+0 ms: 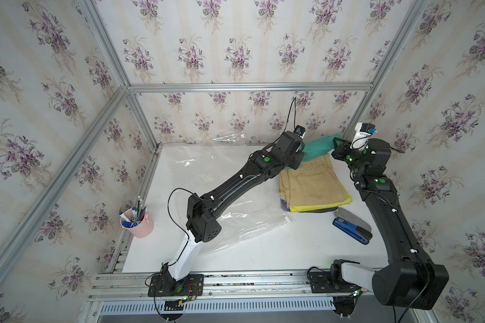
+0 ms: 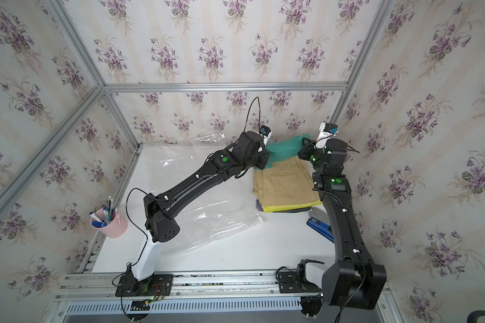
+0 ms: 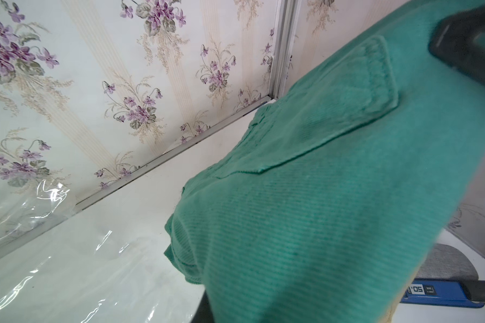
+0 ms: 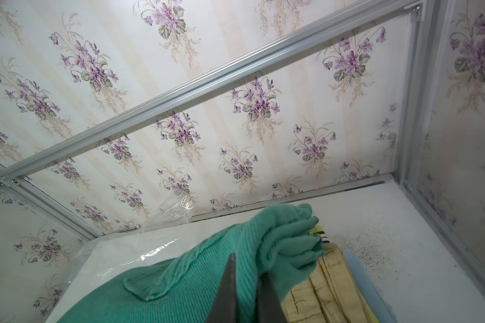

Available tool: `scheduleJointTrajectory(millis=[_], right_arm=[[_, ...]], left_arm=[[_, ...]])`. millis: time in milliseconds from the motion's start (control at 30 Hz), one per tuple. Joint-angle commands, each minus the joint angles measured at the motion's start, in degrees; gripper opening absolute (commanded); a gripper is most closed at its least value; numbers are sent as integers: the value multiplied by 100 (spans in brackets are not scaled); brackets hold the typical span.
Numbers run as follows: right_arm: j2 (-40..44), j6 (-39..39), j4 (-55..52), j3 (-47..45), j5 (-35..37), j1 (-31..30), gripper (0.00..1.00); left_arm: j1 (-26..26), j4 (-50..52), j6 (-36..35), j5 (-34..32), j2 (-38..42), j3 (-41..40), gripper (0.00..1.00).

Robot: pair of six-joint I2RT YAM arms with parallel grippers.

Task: Take the trousers out of the vacuum bag
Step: Place the trousers at the center of the board.

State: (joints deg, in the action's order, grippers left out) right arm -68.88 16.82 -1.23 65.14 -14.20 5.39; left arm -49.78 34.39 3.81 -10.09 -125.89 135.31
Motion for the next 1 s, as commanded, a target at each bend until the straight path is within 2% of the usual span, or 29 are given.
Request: scheduleJointTrajectory(millis=[0, 233, 600, 733, 867, 967], right_arm=[[218, 268, 474, -182, 240, 135, 0], [672, 465, 197, -749, 298, 300, 0], [1382, 999, -601, -1711, 706, 562, 0], [1591, 1186, -777, -2088, 783, 690, 0], [1710, 1411, -733, -2610, 758, 720, 0], [1721, 1684, -651, -2976, 814, 726, 0]], left_arm=[[-73, -100, 180, -134, 121, -212, 7], [-309, -199, 257, -93, 306, -998, 10], [-663, 228, -45, -46, 371, -1590, 28], [-713, 296, -66, 30, 463, -1898, 40], [-717, 310, 225, 273, 582, -2283, 59], [-715, 246, 477, 553, 683, -2552, 69]])
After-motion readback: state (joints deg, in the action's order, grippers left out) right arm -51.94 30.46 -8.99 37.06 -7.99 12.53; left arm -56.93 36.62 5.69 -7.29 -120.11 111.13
